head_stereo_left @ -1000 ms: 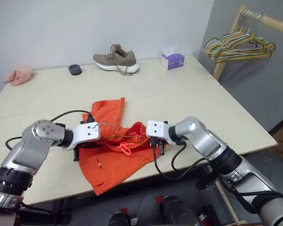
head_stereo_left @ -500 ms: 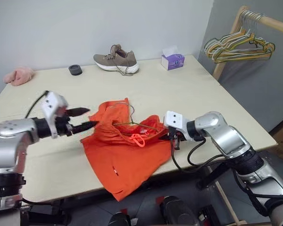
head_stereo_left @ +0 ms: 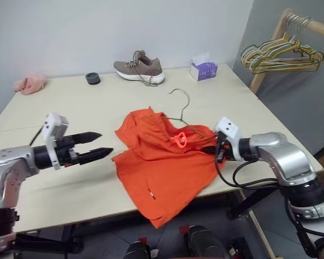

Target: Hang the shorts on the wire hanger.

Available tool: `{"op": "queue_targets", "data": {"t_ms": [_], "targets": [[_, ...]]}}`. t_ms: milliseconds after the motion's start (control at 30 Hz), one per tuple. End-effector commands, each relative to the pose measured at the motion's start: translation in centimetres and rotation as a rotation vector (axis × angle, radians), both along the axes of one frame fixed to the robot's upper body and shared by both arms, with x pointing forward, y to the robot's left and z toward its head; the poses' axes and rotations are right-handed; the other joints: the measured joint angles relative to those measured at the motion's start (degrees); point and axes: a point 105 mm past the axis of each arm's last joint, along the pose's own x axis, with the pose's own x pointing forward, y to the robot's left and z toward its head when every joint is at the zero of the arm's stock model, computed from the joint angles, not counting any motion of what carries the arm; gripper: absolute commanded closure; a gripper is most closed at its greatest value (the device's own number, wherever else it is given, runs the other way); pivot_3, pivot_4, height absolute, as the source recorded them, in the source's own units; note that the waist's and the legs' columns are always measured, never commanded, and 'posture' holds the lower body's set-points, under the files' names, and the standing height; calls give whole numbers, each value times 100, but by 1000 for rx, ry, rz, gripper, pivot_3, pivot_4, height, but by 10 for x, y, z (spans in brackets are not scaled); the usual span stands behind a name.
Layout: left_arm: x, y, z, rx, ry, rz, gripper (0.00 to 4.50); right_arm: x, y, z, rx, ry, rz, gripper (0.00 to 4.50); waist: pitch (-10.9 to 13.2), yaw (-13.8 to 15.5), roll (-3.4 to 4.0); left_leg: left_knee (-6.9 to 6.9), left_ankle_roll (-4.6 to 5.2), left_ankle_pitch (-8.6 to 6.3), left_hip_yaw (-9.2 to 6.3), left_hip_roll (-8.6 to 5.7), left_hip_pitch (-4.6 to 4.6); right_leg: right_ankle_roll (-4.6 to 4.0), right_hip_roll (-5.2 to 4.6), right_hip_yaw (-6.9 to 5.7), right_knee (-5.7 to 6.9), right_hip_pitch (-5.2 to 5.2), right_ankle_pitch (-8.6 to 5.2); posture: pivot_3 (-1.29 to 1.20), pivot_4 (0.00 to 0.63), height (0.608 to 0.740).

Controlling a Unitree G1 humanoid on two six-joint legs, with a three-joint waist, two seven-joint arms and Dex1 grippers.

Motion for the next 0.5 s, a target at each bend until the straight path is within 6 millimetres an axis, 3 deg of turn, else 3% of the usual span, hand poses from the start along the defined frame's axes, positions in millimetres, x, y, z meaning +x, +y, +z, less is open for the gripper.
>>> {"op": "queue_targets", "data": {"t_ms": [33, 200, 400, 500], "targets": [[-7, -39, 17, -19, -68, -172, 17, -3, -31, 21, 36, -48, -155, 4500, 0, -15, 0, 0, 0, 0, 2, 1, 0, 1, 2, 1, 0, 0, 1, -275, 39, 740], [-14, -78, 25, -68, -95, -343, 17, -15, -79, 22, 78, 1, -416, 4500, -2, -109, 5, 1, 0, 0, 11, 0, 1, 1, 4, 9, -3, 0, 0, -320, 48, 740], [-7, -107, 38, -113, -199, -415, 17, -37, -129, 18, 69, 20, -645, 4500, -5, -279, 9, 1, 1, 0, 18, 0, 1, 2, 7, 15, -6, 1, 1, -363, 57, 740], [-17, -130, 49, -172, -267, -502, 17, -50, -168, 16, 47, -5, -823, 4500, -10, -411, 19, 0, 1, -1, 21, 1, 1, 3, 8, 17, -14, 4, 1, -386, 64, 740]]}}
